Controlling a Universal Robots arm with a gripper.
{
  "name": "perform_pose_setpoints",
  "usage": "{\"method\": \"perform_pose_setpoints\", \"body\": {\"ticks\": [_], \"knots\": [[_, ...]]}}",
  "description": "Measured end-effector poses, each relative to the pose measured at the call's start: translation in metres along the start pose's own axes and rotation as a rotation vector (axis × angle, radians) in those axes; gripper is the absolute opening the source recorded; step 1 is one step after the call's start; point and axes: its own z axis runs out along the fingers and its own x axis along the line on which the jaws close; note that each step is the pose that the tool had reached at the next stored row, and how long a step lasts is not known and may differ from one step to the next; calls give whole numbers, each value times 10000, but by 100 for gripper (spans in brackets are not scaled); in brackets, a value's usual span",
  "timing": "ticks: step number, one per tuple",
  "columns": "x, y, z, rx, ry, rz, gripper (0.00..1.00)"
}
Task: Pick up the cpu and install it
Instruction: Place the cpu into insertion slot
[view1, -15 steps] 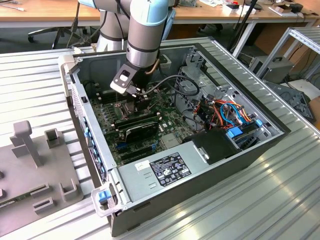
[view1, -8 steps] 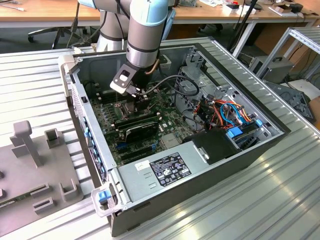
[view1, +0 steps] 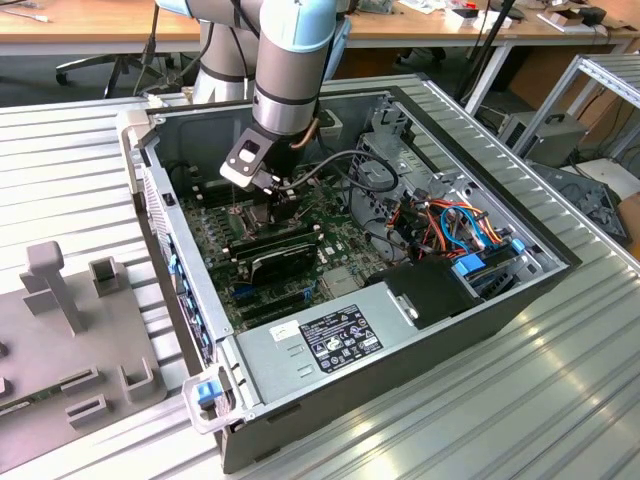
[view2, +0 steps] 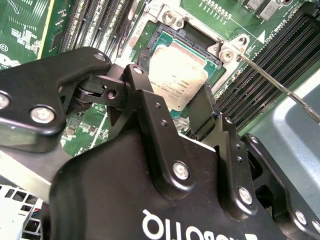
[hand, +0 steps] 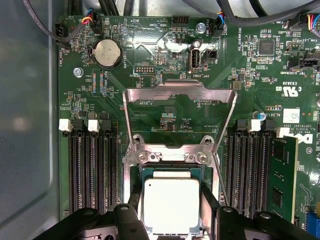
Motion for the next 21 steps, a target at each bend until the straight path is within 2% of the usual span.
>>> {"method": "perform_pose_setpoints", "body": {"ticks": [1,2,4,5,9,12,15,18,20,21], "knots": [[0,0,1,-3,3,1,55],[3,2,6,-12,18,0,60],[2,1,4,-6,8,0,60],[0,0,1,0,0,0,67],[0,0,1,0,0,0,67],[0,0,-38,-7,0,-1,67],[0,0,-43,-10,2,-41,67],[36,0,-42,-9,6,-85,67],[36,0,-44,-7,12,-88,55],[36,0,-43,-8,14,-87,55]]}}
